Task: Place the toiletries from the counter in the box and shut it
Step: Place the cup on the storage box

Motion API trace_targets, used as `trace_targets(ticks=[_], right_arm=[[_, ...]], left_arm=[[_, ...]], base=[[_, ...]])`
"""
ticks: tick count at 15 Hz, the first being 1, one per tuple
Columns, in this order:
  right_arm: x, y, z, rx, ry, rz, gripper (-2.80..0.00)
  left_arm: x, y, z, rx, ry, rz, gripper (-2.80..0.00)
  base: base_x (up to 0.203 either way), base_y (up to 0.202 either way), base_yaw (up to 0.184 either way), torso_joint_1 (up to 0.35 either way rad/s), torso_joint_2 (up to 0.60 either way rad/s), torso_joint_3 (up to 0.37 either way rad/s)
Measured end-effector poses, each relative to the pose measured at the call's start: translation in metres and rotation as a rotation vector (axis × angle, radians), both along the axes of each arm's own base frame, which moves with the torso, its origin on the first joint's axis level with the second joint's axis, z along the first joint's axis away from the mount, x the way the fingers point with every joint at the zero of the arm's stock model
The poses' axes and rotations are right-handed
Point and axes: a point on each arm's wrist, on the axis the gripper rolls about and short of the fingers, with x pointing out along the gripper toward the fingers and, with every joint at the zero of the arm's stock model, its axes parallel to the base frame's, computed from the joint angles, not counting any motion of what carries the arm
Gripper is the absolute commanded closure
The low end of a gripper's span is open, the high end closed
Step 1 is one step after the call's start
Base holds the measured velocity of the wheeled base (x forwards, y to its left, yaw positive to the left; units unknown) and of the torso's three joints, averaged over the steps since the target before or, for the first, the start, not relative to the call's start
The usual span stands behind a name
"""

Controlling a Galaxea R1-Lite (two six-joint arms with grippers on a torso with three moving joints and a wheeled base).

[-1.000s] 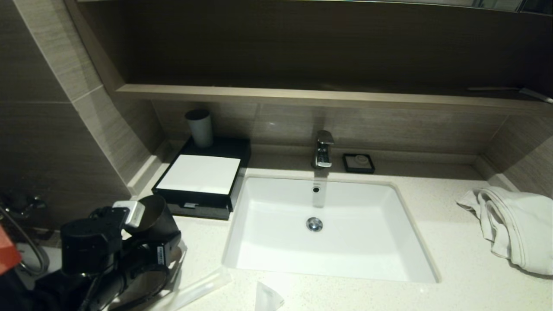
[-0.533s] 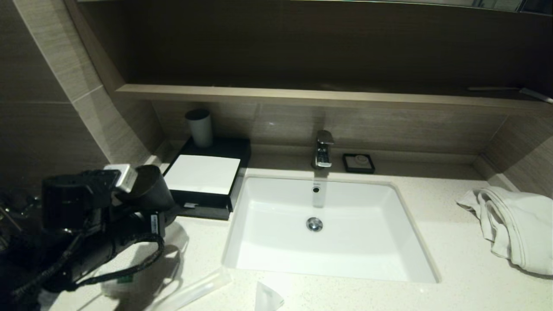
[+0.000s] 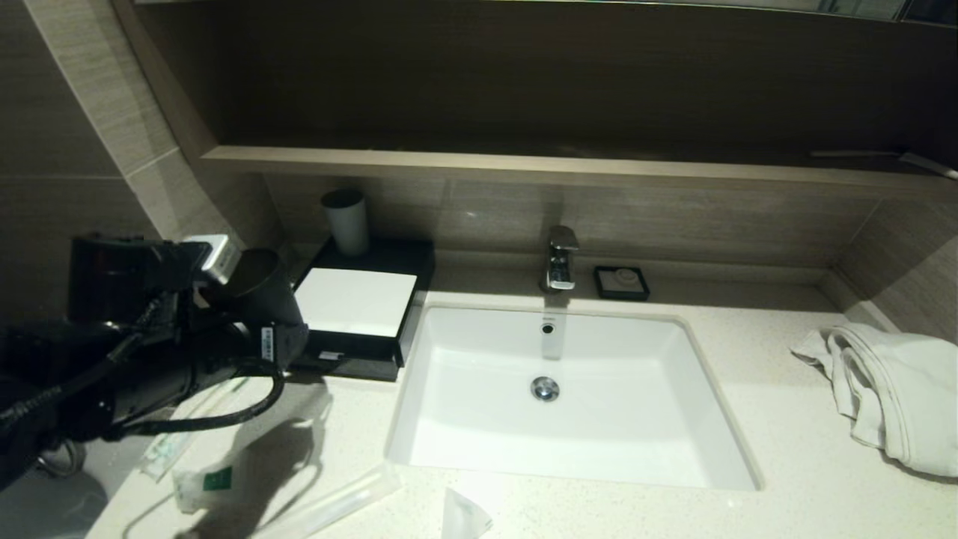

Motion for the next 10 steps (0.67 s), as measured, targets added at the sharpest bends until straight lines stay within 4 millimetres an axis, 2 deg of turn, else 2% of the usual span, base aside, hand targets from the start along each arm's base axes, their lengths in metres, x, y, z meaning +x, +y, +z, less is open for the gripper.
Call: trace_targets(ticks=[5,10], right_arm=[[0.0,0.0,0.0,0.0,0.0,0.0,0.0],[0.0,0.0,0.0,0.0,0.0,0.0,0.0]], left_arm=[[0.019,-0.005,-0.004,0.006,0.019,-0.001,0.0],[0.047,-0.013,-0.007,0.004,0.023,-0.002,0.0]], base=[[0.0,0.0,0.0,0.0,0.0,0.0],[0.0,0.0,0.0,0.0,0.0,0.0]])
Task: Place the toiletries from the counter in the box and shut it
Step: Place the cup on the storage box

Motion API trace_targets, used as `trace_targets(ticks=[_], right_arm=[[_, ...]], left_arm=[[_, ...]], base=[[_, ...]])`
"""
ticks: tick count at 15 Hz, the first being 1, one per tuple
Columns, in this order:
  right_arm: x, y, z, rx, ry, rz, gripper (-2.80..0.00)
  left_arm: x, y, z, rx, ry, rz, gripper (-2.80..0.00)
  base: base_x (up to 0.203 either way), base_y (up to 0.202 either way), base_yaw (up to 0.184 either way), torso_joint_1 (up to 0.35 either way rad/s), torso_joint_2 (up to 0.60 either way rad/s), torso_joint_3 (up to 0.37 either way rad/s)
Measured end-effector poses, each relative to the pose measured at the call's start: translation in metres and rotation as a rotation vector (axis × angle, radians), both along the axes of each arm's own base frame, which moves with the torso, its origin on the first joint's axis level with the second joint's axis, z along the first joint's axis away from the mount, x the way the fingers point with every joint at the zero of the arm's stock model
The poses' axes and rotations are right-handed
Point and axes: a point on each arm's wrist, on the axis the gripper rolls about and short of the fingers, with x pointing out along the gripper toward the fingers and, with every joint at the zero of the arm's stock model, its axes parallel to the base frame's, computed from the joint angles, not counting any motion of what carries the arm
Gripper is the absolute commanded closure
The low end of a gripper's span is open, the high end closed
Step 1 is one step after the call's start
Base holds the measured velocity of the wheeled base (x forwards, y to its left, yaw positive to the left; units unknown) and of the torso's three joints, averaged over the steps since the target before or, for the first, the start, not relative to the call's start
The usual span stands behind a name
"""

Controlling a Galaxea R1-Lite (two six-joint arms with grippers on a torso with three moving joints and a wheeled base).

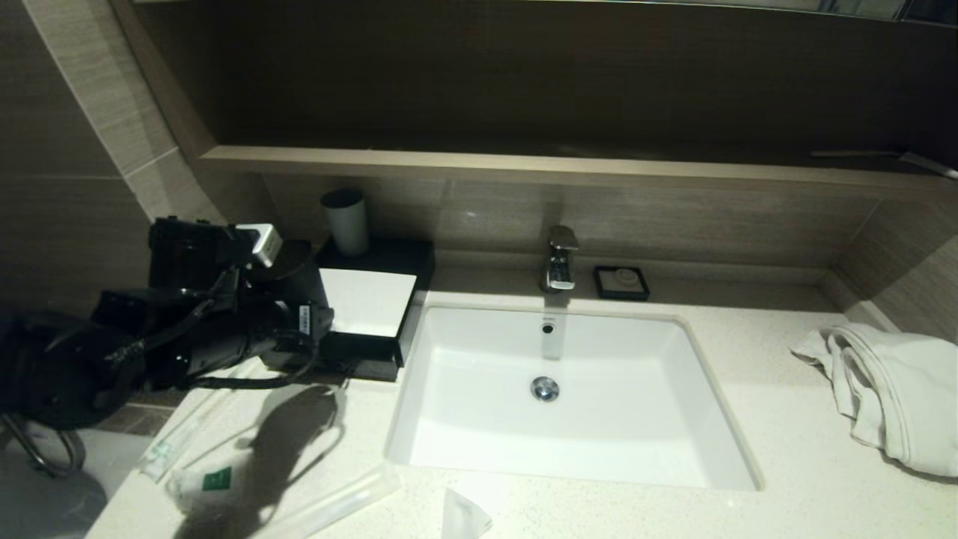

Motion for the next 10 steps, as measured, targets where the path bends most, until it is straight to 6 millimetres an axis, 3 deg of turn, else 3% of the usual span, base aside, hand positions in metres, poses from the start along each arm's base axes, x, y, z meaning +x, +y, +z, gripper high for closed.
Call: trace_targets(ticks=[10], right_arm=[[0.0,0.0,0.0,0.0,0.0,0.001,0.0]], left_arm=[[0.066,-0.018,-0.01,-0.003,-0.013,-0.001,0.0]], base=[[0.0,0.0,0.0,0.0,0.0,0.0]])
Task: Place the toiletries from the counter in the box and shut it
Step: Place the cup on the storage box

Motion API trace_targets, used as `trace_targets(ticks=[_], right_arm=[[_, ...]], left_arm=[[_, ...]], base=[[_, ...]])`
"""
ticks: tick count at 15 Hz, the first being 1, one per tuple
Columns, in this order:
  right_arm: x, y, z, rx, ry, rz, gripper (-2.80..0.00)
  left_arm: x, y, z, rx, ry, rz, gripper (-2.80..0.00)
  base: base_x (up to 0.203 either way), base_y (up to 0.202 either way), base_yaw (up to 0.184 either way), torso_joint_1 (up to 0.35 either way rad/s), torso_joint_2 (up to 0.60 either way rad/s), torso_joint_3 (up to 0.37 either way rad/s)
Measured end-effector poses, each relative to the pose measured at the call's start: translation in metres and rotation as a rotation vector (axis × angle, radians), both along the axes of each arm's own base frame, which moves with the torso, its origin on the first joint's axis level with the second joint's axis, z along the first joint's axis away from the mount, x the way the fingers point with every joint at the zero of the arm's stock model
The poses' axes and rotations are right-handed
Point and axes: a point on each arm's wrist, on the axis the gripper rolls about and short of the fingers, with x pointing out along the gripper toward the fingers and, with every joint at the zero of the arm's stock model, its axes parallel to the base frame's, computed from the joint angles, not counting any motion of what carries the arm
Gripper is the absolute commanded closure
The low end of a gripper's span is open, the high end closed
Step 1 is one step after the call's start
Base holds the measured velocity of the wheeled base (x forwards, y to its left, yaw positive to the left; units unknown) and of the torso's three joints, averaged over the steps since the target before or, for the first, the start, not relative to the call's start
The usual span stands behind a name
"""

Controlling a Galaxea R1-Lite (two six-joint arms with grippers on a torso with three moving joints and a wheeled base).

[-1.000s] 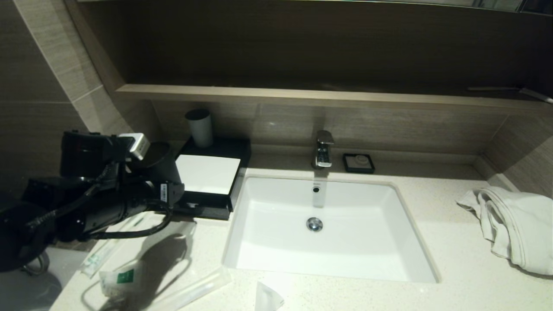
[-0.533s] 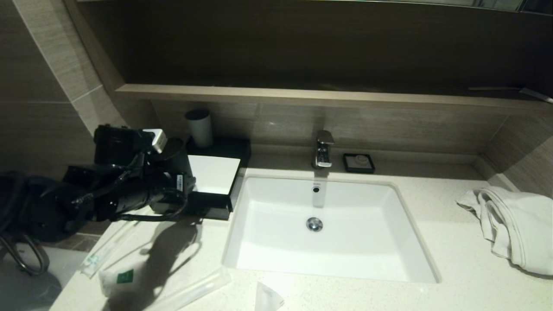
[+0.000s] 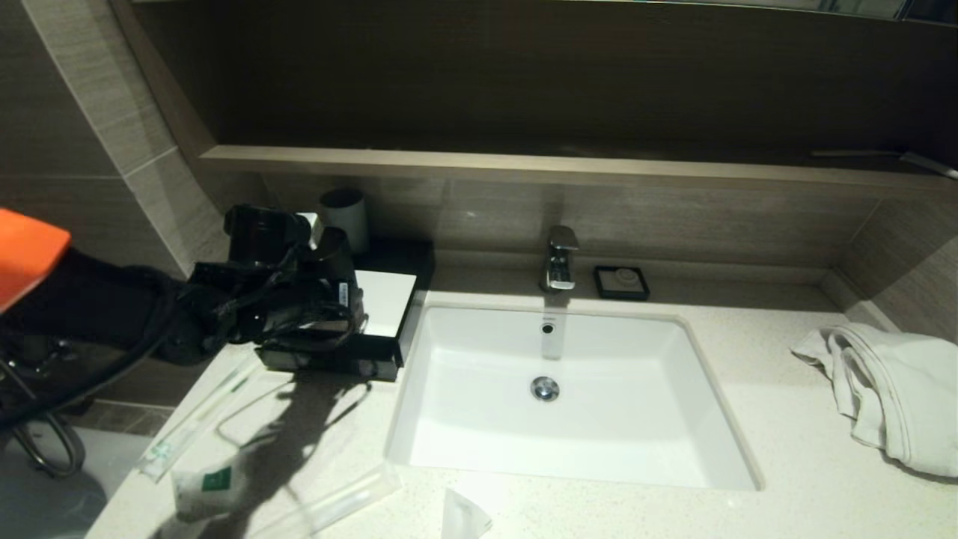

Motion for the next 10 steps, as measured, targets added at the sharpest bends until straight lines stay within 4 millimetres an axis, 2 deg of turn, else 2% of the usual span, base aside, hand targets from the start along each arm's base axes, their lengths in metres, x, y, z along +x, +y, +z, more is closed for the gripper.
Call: trace_targets(ticks=[5,10], right_arm=[[0.0,0.0,0.0,0.0,0.0,0.0,0.0],[0.0,0.0,0.0,0.0,0.0,0.0,0.0]], left_arm=[[0.027,-0.007,-0.004,0.001,-0.006,0.0,0.0],[0.043,-0.011,-0.004,0.0,-0.011,0.001,0.0]], base=[[0.0,0.0,0.0,0.0,0.0,0.0],[0.0,0.0,0.0,0.0,0.0,0.0]])
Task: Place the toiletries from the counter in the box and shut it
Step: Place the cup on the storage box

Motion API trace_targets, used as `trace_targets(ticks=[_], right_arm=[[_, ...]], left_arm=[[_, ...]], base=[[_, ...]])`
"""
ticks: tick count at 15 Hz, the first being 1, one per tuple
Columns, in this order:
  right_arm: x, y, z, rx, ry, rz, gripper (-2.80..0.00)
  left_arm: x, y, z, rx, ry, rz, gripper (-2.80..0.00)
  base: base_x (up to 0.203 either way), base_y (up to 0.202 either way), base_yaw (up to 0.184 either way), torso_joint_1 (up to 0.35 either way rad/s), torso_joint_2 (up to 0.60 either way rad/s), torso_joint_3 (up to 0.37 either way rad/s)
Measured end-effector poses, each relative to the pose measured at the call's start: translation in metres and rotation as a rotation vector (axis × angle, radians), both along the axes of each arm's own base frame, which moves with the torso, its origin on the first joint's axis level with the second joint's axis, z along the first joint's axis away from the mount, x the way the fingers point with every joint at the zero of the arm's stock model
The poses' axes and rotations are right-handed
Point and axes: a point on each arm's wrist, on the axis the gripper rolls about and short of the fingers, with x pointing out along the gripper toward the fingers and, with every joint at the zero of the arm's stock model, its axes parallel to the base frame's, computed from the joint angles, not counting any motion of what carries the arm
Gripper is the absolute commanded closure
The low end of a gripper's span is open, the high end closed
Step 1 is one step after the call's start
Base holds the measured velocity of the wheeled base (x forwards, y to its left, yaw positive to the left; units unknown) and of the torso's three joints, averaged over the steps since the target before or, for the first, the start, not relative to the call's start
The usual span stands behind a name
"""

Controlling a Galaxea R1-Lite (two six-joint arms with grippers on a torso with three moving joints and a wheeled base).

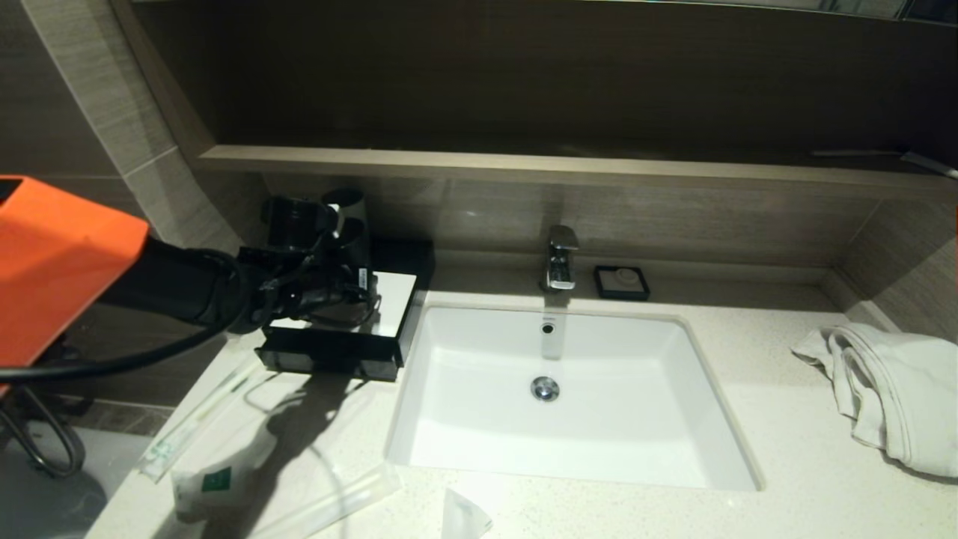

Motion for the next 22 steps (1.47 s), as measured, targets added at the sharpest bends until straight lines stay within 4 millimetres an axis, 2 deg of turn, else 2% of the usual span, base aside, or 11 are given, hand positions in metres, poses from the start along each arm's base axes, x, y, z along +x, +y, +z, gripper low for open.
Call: trace_targets(ticks=[3,22], right_arm=[[0.0,0.0,0.0,0.0,0.0,0.0,0.0],[0.0,0.0,0.0,0.0,0.0,0.0,0.0]], left_arm=[[0.004,-0.001,-0.005,0.002,0.009,0.0,0.0],[0.036,-0.011,-0.004,-0.002,-0.006,-0.004,0.0]], base=[[0.0,0.0,0.0,0.0,0.0,0.0],[0.0,0.0,0.0,0.0,0.0,0.0]])
